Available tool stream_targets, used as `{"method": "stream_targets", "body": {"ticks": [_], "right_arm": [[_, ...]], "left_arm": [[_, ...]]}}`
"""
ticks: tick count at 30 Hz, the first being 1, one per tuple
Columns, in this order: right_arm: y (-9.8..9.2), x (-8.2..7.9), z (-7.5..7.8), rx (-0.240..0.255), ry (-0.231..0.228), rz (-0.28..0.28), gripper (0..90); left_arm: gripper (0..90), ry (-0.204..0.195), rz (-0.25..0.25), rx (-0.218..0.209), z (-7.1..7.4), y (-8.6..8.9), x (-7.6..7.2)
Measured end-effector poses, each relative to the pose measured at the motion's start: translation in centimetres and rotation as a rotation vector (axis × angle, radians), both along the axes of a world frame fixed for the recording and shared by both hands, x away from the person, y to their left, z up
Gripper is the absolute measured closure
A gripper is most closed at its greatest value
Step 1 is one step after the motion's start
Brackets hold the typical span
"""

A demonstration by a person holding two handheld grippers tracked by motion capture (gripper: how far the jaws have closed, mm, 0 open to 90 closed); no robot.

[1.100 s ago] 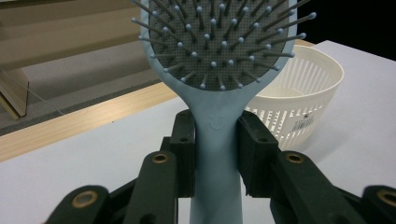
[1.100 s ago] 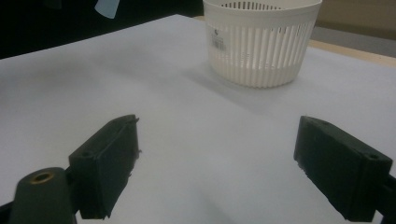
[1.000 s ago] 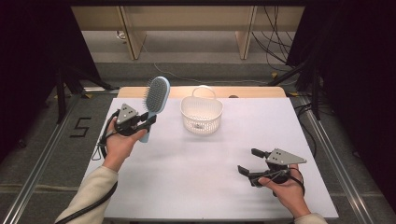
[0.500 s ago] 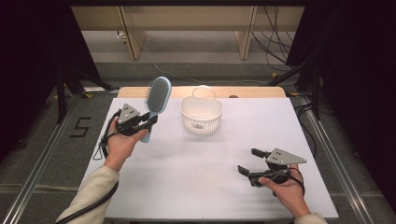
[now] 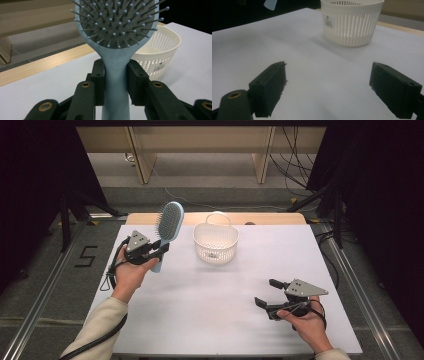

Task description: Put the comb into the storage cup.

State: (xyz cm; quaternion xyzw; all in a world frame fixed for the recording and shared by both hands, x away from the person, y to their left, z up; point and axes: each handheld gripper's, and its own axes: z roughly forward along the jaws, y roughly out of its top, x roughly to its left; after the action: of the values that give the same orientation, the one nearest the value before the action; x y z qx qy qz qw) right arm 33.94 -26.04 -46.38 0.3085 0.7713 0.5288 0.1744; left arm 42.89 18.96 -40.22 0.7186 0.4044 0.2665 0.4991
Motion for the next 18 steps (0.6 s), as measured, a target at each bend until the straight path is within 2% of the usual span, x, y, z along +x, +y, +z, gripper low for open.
{"method": "stream_targets", "body": {"ticks": [18], "right_arm": [[-0.03, 0.01, 0.00, 0.004, 0.000, -0.001, 14.8]], "left_arm": [[69.6, -0.008, -0.011, -0.005, 0.38, -0.53, 0.25]]}}
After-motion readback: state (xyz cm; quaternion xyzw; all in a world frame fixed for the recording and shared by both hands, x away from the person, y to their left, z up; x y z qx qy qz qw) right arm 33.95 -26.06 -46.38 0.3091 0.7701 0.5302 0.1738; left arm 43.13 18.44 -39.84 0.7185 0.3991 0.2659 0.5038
